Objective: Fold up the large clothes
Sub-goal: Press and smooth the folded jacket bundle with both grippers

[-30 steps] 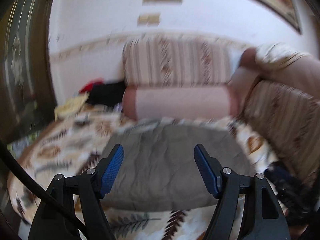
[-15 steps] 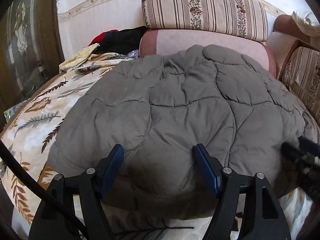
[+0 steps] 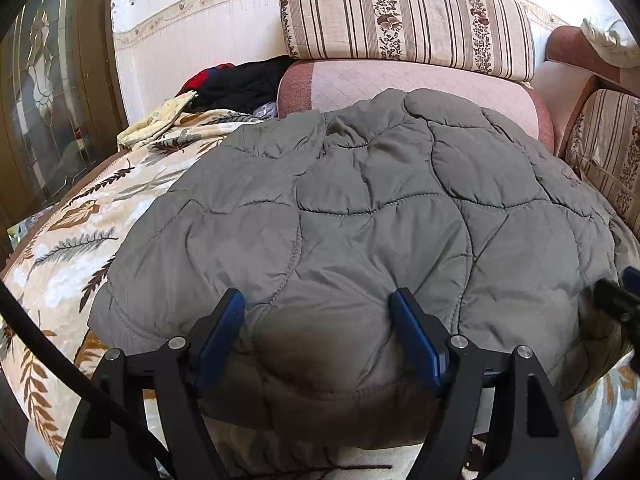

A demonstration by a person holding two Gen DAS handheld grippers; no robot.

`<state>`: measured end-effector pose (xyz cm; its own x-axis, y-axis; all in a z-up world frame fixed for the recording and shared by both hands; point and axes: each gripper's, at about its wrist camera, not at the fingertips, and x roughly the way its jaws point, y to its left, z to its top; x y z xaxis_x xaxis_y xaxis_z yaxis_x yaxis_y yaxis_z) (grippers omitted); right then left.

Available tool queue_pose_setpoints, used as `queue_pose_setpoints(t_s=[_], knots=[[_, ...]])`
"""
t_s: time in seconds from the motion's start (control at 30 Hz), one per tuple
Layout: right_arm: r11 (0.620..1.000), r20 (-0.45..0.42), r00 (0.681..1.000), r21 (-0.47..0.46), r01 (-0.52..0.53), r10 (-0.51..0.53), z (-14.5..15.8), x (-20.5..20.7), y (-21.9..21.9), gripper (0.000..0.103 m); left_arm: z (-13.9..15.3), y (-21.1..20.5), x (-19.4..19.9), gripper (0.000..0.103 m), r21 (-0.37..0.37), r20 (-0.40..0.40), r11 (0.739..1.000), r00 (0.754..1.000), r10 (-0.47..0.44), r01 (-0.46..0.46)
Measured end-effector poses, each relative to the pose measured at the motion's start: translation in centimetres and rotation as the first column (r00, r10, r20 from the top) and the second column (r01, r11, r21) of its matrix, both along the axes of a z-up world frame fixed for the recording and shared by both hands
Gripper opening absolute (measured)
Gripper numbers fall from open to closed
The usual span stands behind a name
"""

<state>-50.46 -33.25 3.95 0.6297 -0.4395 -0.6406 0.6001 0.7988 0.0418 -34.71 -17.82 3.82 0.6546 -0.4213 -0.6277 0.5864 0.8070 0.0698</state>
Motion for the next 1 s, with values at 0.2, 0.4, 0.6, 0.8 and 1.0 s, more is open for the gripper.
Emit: queue_pose_setpoints(t_s=[0.2, 0.4, 0.6, 0.8, 1.0], knots=[[0.998, 0.026, 0.997, 0.011, 0.066, -0.066, 4.2, -2.8, 1.5, 0.068, 0.2, 0.2, 0.2, 0.077, -0.005, -0.014, 1.000, 1.000, -0.006, 0.006], [0.992, 0.081, 0.992, 0.089, 0.092, -0.099, 8.3, -4.2, 1.6, 0.068, 0.1, 0.3, 0.1, 0.077, 0.002, -0.004, 1.000, 1.000, -0.014, 0.014], [0.970, 0.088, 0.981, 0.189, 0.154, -0.173, 6.7, -1.7, 0.0, 0.068, 0.0, 0.4, -0.3, 0.078, 0.008, 0.016, 1.000, 1.000, -0.015, 0.015], [0.963, 0.021, 0.976, 0.167, 0.210, -0.216, 0.2, -0.4, -2.0, 0.067, -0.1, 0.4, -0.5, 0.079, 0.009, 0.023, 1.000, 1.000, -0.012, 0.012], [0.984, 0.040, 0.986, 0.089, 0.156, -0.160, -1.1, 0.4, -2.3, 0.067, -0.4, 0.0, -0.4, 0.081, 0.013, 0.033, 1.000, 0.999, -0.007, 0.006]])
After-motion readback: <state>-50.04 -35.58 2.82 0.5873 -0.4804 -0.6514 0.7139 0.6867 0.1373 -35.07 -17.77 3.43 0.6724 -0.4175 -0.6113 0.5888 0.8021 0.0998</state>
